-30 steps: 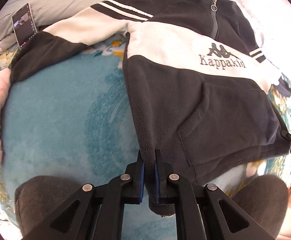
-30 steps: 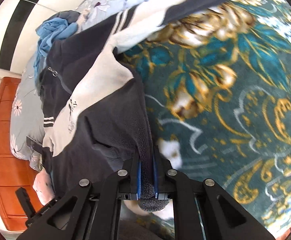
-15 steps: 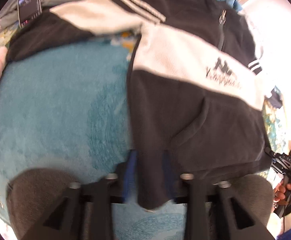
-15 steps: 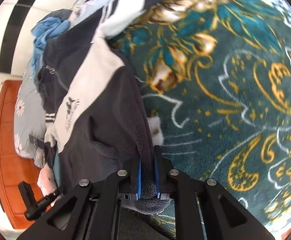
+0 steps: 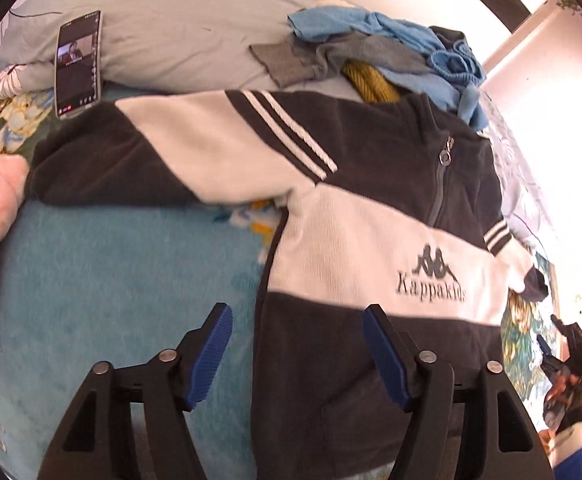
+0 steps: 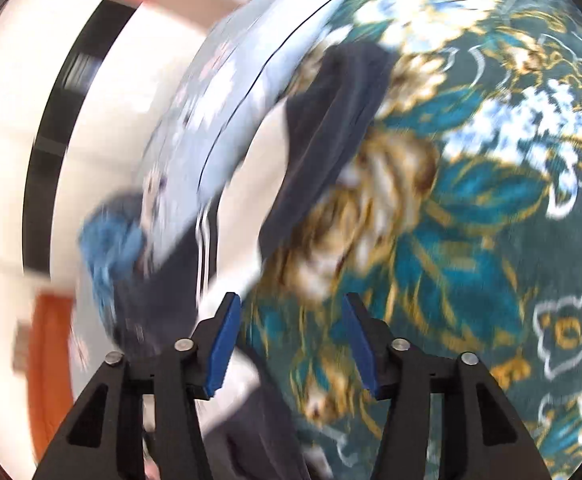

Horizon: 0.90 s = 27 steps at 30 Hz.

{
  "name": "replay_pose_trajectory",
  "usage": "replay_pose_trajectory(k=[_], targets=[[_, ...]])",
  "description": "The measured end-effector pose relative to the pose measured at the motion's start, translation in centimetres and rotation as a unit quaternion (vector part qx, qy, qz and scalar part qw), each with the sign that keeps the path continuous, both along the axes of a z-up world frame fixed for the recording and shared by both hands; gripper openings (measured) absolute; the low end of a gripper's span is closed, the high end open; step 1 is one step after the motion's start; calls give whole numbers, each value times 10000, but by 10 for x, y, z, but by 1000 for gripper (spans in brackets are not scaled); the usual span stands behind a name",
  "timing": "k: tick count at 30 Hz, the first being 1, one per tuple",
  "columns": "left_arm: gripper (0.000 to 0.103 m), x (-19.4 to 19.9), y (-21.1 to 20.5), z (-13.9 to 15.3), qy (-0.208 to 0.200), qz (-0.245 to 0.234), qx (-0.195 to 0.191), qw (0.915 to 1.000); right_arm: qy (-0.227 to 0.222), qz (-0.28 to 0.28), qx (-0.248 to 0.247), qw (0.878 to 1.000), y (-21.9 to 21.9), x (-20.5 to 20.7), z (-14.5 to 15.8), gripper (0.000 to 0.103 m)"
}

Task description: Fold clothes

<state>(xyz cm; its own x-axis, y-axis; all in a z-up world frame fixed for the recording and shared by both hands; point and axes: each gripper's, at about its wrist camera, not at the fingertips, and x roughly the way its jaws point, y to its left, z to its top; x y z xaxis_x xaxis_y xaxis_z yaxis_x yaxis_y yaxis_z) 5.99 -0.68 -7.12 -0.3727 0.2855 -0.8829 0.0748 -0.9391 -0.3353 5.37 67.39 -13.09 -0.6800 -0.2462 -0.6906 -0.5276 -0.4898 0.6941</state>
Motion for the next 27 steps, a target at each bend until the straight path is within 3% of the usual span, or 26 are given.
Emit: replay_pose_trajectory(k=[4, 10, 19, 24, 27], targets=[[76, -34, -13, -8, -37, 243, -51, 9997, 89, -803, -171, 9966, 41, -24, -13, 62], [78, -70, -23, -25, -370, 414, 72, 9984, -117, -1278, -36, 9917, 80, -57, -32, 62], [79, -76, -27, -32, -512, 377, -57, 9980, 173, -1930, -420, 9801, 116, -67, -54, 61], [79, -74, -30, -29, -495, 428, -115, 9978, 261, -2026, -688, 9765, 123, -75, -55, 18], [79, -73, -35, -25, -458, 514, -67, 9976, 404, -1920, -562, 9789, 122, -82, -40, 16]])
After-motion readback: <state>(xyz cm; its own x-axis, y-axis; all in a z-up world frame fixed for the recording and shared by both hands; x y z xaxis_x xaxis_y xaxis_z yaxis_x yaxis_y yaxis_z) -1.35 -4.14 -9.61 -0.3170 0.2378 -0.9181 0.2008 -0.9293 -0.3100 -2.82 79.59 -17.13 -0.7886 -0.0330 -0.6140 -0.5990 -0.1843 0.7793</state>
